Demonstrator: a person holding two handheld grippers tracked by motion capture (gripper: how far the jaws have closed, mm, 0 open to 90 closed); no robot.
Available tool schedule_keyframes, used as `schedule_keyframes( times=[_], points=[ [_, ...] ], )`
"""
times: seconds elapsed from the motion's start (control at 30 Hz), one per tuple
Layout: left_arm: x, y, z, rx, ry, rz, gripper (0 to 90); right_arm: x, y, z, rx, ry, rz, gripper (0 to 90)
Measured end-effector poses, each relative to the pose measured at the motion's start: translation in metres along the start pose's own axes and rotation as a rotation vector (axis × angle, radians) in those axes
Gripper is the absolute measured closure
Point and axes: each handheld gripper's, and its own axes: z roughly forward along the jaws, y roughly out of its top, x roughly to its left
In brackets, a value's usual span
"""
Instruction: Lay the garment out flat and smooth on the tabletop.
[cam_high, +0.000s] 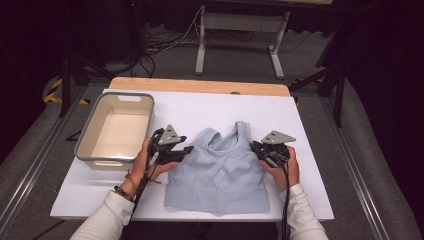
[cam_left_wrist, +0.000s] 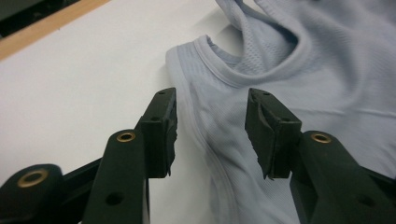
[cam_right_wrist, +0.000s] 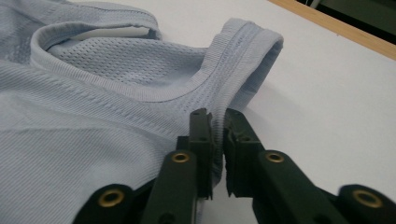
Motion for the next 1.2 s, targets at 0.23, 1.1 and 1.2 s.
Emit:
schedule_keyframes(
  times=[0.23, 1.1, 1.2],
  points=[
    [0.007, 0.022, 0.030, 0.032, 0.018, -0.029, 50.7, -0.007, 0.005, -0.002, -0.012, -0.005, 0.031, 58.6],
    [0.039, 0.028, 0.109, 0.213, -0.075, -0.126, 32.7, -0.022, 0.048, 0.056, 0.128, 0.136, 0.111, 36.3],
    [0.036, 0.029, 0.109, 0.222, -0.071, -0.105, 34.5, -0.023, 0.045, 0.065, 0.171, 0.114, 0.107, 36.6]
  ],
)
